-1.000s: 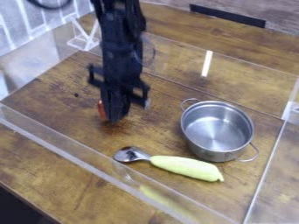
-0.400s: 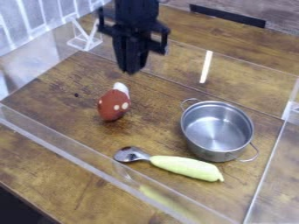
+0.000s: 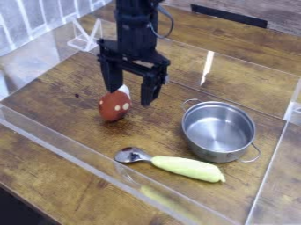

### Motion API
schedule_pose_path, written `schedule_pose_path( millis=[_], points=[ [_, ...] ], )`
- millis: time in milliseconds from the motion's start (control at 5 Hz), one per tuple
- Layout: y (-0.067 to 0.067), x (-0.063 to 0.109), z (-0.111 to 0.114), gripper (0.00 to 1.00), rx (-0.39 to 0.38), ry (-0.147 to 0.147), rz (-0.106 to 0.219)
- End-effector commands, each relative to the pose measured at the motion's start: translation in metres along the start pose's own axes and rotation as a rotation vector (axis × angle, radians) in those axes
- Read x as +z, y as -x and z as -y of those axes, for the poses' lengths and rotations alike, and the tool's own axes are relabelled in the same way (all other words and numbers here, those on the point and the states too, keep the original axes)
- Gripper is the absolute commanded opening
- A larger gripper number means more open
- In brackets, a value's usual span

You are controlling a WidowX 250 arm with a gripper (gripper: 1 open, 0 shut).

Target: Put the mushroom in the silver pot

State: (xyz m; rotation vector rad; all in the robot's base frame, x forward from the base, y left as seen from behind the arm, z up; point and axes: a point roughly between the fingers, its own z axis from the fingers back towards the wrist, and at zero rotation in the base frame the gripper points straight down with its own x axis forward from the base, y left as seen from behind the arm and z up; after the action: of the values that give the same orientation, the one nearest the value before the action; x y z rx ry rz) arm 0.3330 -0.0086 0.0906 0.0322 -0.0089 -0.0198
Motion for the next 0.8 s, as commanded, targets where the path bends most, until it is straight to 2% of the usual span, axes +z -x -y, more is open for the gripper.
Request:
schedule_pose_path(
  millis=[0,400,600],
  points=[
    [-0.011,0.007,-0.004,1.00,0.041,-0.011,0.040],
    [-0.004,-0.020,-0.038,1.00,0.177,-0.016,0.022],
    [-0.011,-0.027,-0.034,0.00,0.232,-0.015,0.012]
  ],
)
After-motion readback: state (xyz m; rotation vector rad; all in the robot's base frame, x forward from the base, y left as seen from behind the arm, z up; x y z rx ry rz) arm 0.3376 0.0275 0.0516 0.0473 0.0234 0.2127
